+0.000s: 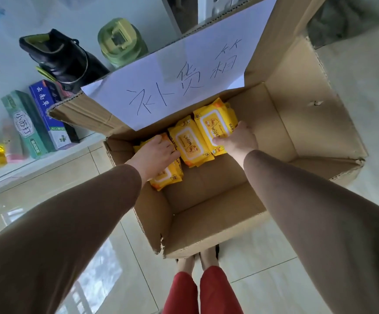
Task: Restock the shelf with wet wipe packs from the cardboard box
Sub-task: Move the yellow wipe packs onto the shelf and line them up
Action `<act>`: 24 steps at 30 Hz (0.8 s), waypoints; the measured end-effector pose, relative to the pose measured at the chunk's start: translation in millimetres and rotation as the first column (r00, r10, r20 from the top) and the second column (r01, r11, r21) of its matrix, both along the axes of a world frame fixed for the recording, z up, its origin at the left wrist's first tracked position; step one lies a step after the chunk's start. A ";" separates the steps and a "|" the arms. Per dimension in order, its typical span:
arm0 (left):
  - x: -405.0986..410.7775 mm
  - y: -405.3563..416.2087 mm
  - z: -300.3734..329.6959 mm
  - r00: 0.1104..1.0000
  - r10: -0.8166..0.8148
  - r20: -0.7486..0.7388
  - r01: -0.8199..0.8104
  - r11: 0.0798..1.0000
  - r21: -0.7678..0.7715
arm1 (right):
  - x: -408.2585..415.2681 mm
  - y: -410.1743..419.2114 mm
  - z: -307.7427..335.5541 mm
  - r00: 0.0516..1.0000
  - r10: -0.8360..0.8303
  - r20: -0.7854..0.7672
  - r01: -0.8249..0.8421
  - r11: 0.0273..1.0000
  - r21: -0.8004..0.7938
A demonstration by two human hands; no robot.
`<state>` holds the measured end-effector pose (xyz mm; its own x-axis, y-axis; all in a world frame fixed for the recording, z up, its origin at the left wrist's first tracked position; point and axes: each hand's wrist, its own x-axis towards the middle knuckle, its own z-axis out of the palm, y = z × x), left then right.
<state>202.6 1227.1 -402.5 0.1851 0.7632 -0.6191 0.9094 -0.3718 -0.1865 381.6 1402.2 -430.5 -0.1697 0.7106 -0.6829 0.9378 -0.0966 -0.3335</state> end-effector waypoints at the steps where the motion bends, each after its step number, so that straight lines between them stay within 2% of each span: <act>1: 0.3 1.0 2.9 0.999 -0.030 -0.035 0.030 0.999 -0.015 | -0.6 -0.2 -0.7 0.999 -0.021 -0.024 0.020 1.000 -0.021; 3: 2.1 0.8 9.7 0.989 -0.100 -0.105 0.092 0.993 -0.076 | -0.1 -2.0 -2.3 0.995 -0.060 -0.080 0.056 0.998 -0.042; 5: 5.6 0.2 22.3 0.990 -0.099 -0.101 0.089 0.992 -0.093 | 1.0 -4.3 3.9 0.990 -0.096 -0.107 0.094 0.995 -0.023; 9: 15.0 -11.0 63.2 0.995 0.095 0.027 -0.092 0.991 -0.096 | 10.2 -16.6 36.1 0.963 -0.194 -0.189 0.189 0.981 -0.047; 12: 22.0 -20.2 117.4 0.960 0.268 0.084 -0.262 0.962 -0.081 | 27.8 -28.4 85.5 0.937 -0.222 -0.269 0.195 0.973 -0.127; 14: 25.0 -28.3 166.0 0.894 0.429 0.127 -0.419 0.903 -0.097 | 43.3 -40.8 135.5 0.931 -0.181 -0.318 0.142 0.980 -0.143; 18: 17.4 -54.5 277.4 0.666 0.687 0.291 -0.670 0.722 -0.171 | 65.8 -63.9 251.9 0.911 -0.112 -0.397 0.069 0.990 -0.120; 20: 7.4 -72.7 335.7 0.571 0.730 0.375 -0.721 0.665 -0.196 | 66.0 -76.1 316.5 0.886 -0.073 -0.458 0.025 0.994 -0.110; 24: -23.7 -118.1 446.7 0.437 0.735 0.519 -0.768 0.605 -0.209 | 44.1 -105.9 443.7 0.827 0.086 -0.556 -0.105 0.994 -0.002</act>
